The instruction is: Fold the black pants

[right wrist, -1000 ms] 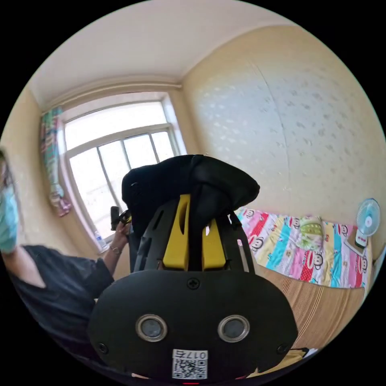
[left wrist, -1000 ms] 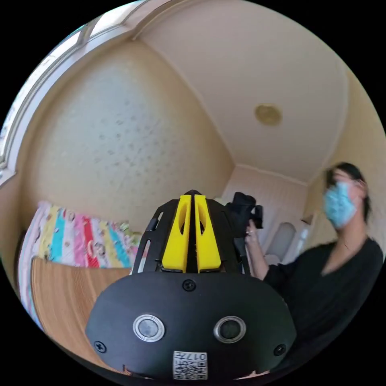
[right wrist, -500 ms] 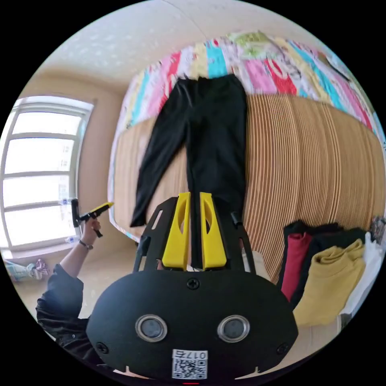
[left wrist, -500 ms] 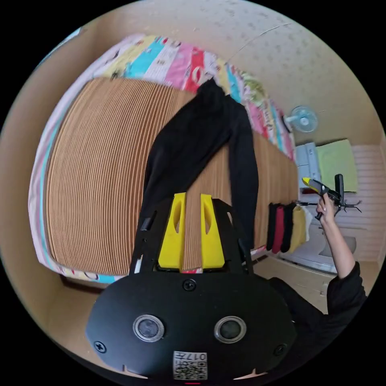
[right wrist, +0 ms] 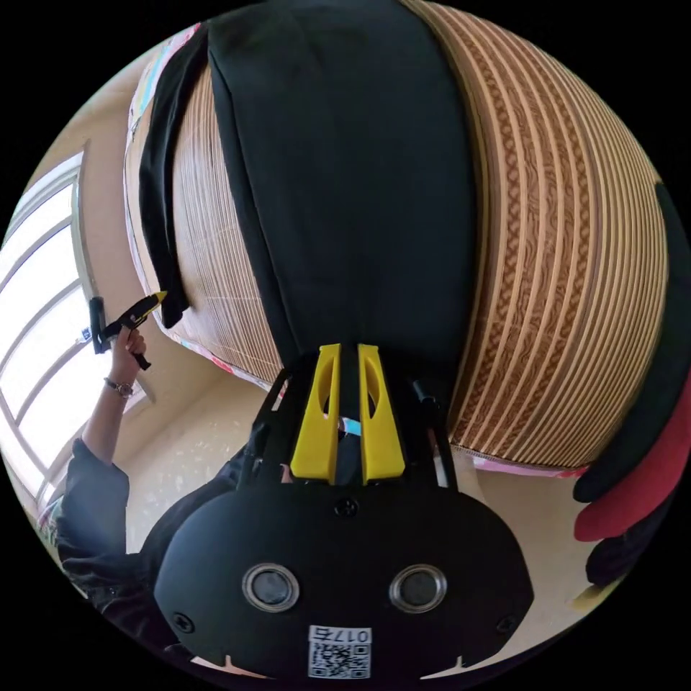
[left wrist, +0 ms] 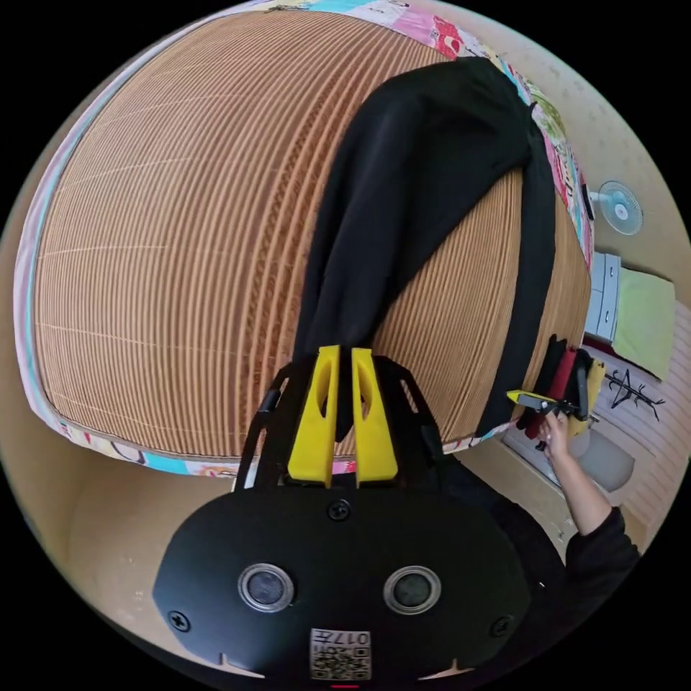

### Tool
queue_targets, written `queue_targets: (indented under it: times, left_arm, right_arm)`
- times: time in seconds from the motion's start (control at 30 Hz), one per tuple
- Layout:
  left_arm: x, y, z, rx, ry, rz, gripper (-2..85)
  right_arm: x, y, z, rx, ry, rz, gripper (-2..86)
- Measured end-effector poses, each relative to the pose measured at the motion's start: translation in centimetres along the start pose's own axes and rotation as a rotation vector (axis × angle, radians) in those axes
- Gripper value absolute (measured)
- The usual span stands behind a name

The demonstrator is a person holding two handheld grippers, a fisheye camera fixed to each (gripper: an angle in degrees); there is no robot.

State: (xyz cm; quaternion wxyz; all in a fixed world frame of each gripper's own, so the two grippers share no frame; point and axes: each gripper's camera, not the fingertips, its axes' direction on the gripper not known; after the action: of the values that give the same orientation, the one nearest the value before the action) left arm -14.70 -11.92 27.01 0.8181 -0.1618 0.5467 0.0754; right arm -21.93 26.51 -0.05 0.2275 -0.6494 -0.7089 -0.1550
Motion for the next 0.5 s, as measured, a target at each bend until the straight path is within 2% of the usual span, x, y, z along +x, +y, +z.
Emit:
queue_targets:
  times: [0.03,0.1,0.17,0.23,0.27,0.33,0.43,0.5]
  left_arm:
    - [2.0,0.6,-1.1,0.046,0.082,0.081,2.9]
    - [5.7,2.3,-2.1,0.08,0.1,0.19,2.7]
    - [8.7,3.9,-1.4,0.022,0.041,0.266,3.1]
    - [9.2,5.6,-0.6,-0.029,0.122,0.29,3.8]
    - [8.6,6.0,-0.8,-0.019,0.169,0.278,3.9]
    - [4.3,7.4,-2.8,0.114,0.284,0.138,5.3]
    - [-2.1,8.4,-5.0,0.265,0.268,-0.103,8.3]
    - [-4.5,7.8,-5.4,0.278,0.189,-0.152,9.6]
  right_arm:
    - [1.1,1.2,-0.6,0.041,-0.014,0.014,2.5]
    - [2.5,2.9,-1.5,0.097,-0.048,0.036,1.7]
    - [3.6,5.3,-2.4,0.147,-0.072,0.028,1.3]
    - [3.6,6.7,-2.7,0.154,-0.051,0.006,1.2]
    - [3.5,7.5,-2.9,0.147,-0.038,-0.018,1.3]
    - [3.1,8.7,-3.0,0.136,-0.03,-0.062,1.4]
    - [2.3,10.5,-3.1,0.126,-0.074,-0.133,1.7]
    - [1.8,11.1,-2.8,0.095,-0.108,-0.168,1.8]
